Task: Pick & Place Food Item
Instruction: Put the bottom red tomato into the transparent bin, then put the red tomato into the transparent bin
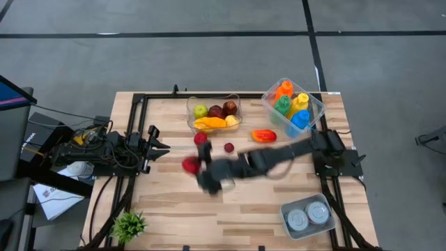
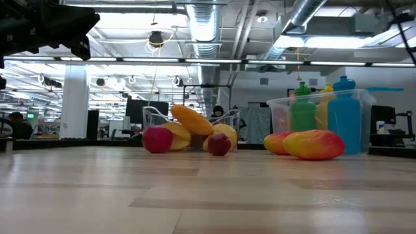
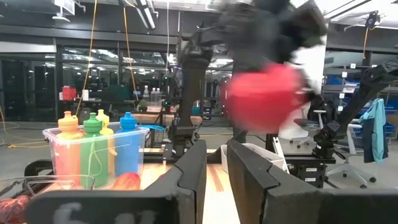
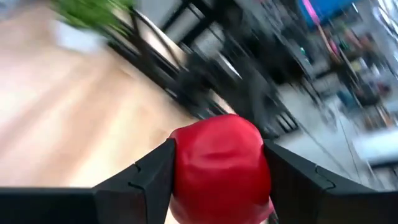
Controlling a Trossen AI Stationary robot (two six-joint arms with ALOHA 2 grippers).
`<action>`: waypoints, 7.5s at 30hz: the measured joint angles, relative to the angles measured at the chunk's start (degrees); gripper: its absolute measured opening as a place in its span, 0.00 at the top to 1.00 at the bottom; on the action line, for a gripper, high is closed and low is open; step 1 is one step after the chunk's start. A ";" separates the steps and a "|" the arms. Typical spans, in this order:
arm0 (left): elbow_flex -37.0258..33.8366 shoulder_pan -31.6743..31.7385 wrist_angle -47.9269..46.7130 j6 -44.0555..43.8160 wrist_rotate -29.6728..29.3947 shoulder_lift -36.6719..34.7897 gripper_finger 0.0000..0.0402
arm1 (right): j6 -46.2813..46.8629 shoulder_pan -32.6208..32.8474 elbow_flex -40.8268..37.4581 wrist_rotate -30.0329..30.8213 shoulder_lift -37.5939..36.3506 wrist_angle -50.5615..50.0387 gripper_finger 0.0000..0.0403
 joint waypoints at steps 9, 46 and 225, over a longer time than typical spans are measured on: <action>-0.02 0.00 0.00 0.00 0.00 0.00 0.87 | 5.72 -20.13 0.08 -11.60 1.19 4.33 0.47; 0.00 0.00 0.04 0.00 0.00 0.00 0.87 | 23.64 -31.83 0.00 -23.84 13.46 3.18 0.37; -0.01 0.00 2.38 0.00 0.00 0.00 0.87 | 62.86 3.75 -1.84 8.68 -3.63 -25.84 0.34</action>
